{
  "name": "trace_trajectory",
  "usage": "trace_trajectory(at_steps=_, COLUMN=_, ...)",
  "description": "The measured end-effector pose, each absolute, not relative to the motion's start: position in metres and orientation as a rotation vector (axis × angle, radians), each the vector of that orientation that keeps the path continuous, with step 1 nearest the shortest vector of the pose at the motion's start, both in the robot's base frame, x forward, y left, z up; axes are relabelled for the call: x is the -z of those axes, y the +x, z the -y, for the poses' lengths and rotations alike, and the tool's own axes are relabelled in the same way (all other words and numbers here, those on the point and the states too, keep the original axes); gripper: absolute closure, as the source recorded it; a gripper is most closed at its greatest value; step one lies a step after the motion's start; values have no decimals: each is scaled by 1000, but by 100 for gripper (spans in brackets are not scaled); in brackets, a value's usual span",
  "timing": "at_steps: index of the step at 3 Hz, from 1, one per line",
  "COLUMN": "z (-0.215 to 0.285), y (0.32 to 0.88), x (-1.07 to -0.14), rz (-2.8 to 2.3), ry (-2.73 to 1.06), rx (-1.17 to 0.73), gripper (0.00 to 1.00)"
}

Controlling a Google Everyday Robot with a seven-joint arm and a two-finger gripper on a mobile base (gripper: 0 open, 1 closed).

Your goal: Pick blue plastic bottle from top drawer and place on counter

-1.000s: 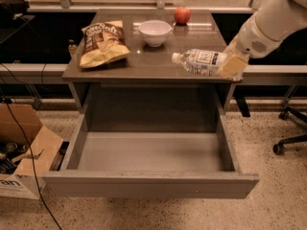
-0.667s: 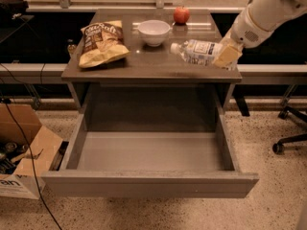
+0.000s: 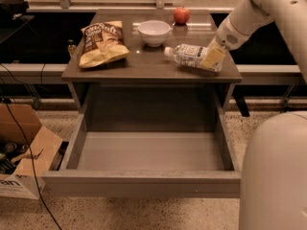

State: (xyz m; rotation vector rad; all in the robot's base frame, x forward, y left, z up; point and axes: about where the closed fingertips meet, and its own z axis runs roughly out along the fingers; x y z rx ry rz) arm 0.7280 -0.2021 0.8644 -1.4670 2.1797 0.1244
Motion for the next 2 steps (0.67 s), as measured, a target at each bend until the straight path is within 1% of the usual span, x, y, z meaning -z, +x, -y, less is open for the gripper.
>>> trace_trajectory(at_steps=1, z=190, y=743, x=-841, rz=-2188, ry=-1479, rx=-177, gripper=50)
trace_trajectory(at_steps=2, z=186, y=746, x=-837, rz=-2187, ry=-1481, rx=-197, gripper=27)
